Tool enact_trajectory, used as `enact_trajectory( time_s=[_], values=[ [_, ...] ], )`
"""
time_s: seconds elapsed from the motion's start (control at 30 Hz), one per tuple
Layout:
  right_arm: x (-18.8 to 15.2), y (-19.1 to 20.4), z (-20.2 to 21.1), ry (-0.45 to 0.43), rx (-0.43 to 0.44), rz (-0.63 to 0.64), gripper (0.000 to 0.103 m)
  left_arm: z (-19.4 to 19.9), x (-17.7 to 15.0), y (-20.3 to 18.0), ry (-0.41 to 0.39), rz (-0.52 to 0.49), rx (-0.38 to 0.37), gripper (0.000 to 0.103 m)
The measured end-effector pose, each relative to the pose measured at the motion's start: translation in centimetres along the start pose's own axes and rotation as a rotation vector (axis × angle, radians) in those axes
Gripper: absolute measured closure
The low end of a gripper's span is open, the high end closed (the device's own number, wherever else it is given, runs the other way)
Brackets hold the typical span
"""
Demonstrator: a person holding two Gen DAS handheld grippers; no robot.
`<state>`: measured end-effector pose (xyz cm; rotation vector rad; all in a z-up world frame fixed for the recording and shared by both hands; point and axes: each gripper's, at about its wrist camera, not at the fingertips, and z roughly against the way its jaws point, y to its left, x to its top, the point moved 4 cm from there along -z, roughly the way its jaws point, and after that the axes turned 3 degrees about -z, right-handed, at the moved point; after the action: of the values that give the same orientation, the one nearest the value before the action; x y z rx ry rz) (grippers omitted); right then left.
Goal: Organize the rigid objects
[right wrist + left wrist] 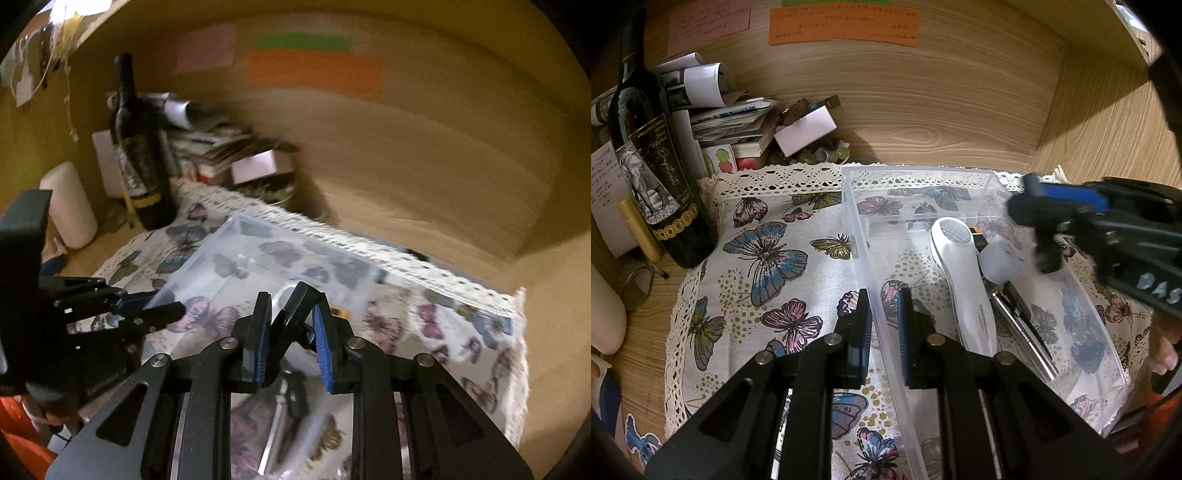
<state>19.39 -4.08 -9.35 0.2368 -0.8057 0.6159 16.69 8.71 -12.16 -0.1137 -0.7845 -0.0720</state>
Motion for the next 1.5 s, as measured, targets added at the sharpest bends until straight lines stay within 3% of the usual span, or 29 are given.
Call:
enact_trajectory(
  time_s=[0.23, 0.43, 0.57, 0.9, 1.13, 1.3, 1.5],
  values=[
    [0.1, 1.4, -2.7, 0.082, 0.05, 0.04, 0.082, 0.0, 0.0, 0.0, 0.0, -0.001, 0.001, 0.091],
    [-0.2, 1.4, -3.6, 0.109, 0.039, 0.036, 0.082, 0.0, 0.0, 0.0, 0.0, -0.002, 0.001, 0.091],
    [0.0, 1.1, -3.0, 0.085, 0.032, 0.02, 0.07, 0.0, 0.0, 0.0, 0.0, -0.003, 0.002, 0.091],
    [-0.6, -1.2, 0.9, 0.007, -0.035, -0.036, 0.065, -0.1, 0.0, 0.0, 0.0, -0.003, 0.002, 0.091],
    [-3.2, -4.8, 3.8, -0.003, -0.149, -0.104, 0.06, -0.1, 0.0, 0.0, -0.001, -0.005, 0.004, 0.091],
    [-6.3, -7.0, 4.5, 0.057, -0.218, -0.158, 0.06, 0.0, 0.1, 0.1, -0.001, -0.005, 0.003, 0.091],
    [-10.2, -8.4, 4.3, 0.132, -0.234, -0.225, 0.06, 0.0, 0.0, 0.0, -0.001, -0.009, 0.005, 0.091]
  ],
)
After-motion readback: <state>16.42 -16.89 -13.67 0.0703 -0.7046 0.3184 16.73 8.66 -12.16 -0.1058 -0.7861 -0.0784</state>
